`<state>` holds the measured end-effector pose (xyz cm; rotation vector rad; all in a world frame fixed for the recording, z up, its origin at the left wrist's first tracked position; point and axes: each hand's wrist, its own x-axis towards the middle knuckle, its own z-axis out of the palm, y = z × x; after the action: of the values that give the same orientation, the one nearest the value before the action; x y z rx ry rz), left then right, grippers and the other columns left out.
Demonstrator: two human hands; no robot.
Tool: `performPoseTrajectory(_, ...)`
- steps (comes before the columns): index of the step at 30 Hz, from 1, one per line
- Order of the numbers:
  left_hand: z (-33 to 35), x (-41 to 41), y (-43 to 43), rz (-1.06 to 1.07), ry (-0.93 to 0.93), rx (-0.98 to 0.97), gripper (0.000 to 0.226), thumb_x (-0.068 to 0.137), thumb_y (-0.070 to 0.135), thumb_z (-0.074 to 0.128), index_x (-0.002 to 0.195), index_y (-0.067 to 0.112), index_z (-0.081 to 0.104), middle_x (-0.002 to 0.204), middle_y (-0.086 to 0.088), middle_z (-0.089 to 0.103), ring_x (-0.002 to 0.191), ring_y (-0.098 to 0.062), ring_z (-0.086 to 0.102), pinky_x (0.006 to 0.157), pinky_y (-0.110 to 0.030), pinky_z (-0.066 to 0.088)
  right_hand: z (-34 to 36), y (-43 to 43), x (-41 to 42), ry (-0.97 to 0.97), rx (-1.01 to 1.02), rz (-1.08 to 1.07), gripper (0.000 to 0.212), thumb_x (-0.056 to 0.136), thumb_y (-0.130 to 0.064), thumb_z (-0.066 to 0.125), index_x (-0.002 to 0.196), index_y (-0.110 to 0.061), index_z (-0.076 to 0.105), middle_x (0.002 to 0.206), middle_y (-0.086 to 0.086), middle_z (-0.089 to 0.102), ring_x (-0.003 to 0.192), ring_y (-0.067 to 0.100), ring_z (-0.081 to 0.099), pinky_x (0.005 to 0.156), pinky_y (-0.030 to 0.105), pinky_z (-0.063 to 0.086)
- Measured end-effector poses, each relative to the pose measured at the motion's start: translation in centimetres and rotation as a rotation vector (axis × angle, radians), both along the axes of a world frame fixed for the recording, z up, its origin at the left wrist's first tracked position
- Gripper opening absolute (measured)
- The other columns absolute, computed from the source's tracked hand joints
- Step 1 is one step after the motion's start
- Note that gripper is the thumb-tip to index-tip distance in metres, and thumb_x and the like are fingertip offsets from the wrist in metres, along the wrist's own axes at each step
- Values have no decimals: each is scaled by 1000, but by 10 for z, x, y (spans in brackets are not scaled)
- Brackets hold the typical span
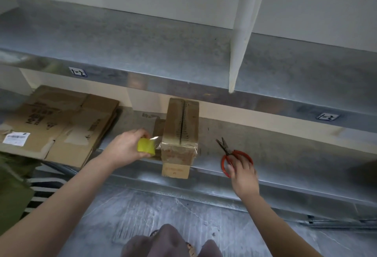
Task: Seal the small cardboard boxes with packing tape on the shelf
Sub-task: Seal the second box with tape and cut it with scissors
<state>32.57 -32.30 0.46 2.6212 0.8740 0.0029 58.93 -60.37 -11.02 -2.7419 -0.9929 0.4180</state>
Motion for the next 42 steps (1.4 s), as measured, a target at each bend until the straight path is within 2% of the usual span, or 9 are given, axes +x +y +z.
performPoseTrajectory(4, 0, 1, 2, 12, 6, 9, 56, 70, 46, 81, 114, 28, 53, 114, 5, 61, 100, -17, 57, 77, -28, 44, 7, 9, 9, -46, -136, -160, 52, 98, -49, 46, 135, -13, 44, 134, 9, 50, 122, 29, 47, 96, 39, 40)
performPoseTrajectory(8, 2, 0, 5, 0, -5, 4, 54, 69, 48, 81, 109, 30, 50, 109, 6, 60, 93, -15, 55, 73, -28, 43, 14, 23, 11, -164, -348, -95, 31, 102, -29, 37, 125, -12, 48, 123, 3, 60, 111, 22, 59, 85, 32, 38)
performPoseTrajectory(12, 2, 2, 9, -19, 11, -22, 52, 68, 49, 81, 103, 33, 45, 101, 9, 55, 89, -14, 51, 72, -29, 41, 19, 29, 2, -146, -413, -93, 29, 100, -20, 36, 126, -11, 47, 122, 2, 60, 107, 21, 62, 83, 30, 39)
performPoseTrajectory(17, 0, 0, 20, -86, 18, -56, 51, 67, 47, 82, 100, 30, 47, 99, 7, 57, 88, -15, 50, 70, -28, 37, 50, 23, -35, -184, -336, -168, 20, 98, -18, 39, 116, -12, 46, 113, -2, 66, 100, 18, 65, 82, 31, 39)
performPoseTrajectory(24, 5, -5, 33, -218, 5, -132, 50, 68, 43, 82, 101, 28, 49, 100, 5, 56, 89, -16, 50, 68, -28, 34, 113, 17, -139, -230, -85, -153, 44, 98, -39, 43, 137, -20, 38, 124, -7, 62, 107, 14, 63, 86, 32, 39)
performPoseTrajectory(27, 7, -4, 42, -285, -9, -119, 51, 68, 41, 82, 104, 24, 50, 99, 5, 55, 90, -17, 49, 68, -27, 31, 121, 29, -190, -124, 1, -151, 57, 95, -51, 47, 143, -26, 30, 130, -13, 55, 114, 9, 58, 87, 30, 38)
performPoseTrajectory(34, -1, -6, 60, -376, -10, -165, 55, 65, 44, 85, 101, 24, 48, 102, -1, 59, 89, -20, 50, 71, -30, 38, 119, 69, -273, 338, 316, -323, 74, 59, -74, 70, 118, -36, 46, 106, -19, 56, 101, 6, 57, 82, 25, 47)
performPoseTrajectory(39, -4, -7, 69, -414, -8, -170, 54, 65, 46, 83, 99, 29, 45, 103, 1, 58, 89, -19, 51, 70, -30, 38, 111, 86, -282, 703, 450, -456, 61, 68, -62, 78, 112, -29, 52, 110, -8, 65, 103, 8, 63, 95, 33, 50)
performPoseTrajectory(42, -4, -8, 72, -429, -1, -177, 53, 66, 46, 83, 101, 30, 46, 102, 3, 56, 88, -17, 51, 67, -29, 37, 114, 95, -282, 798, 488, -463, 61, 67, -66, 74, 110, -28, 54, 101, -5, 68, 94, 8, 66, 89, 30, 52)
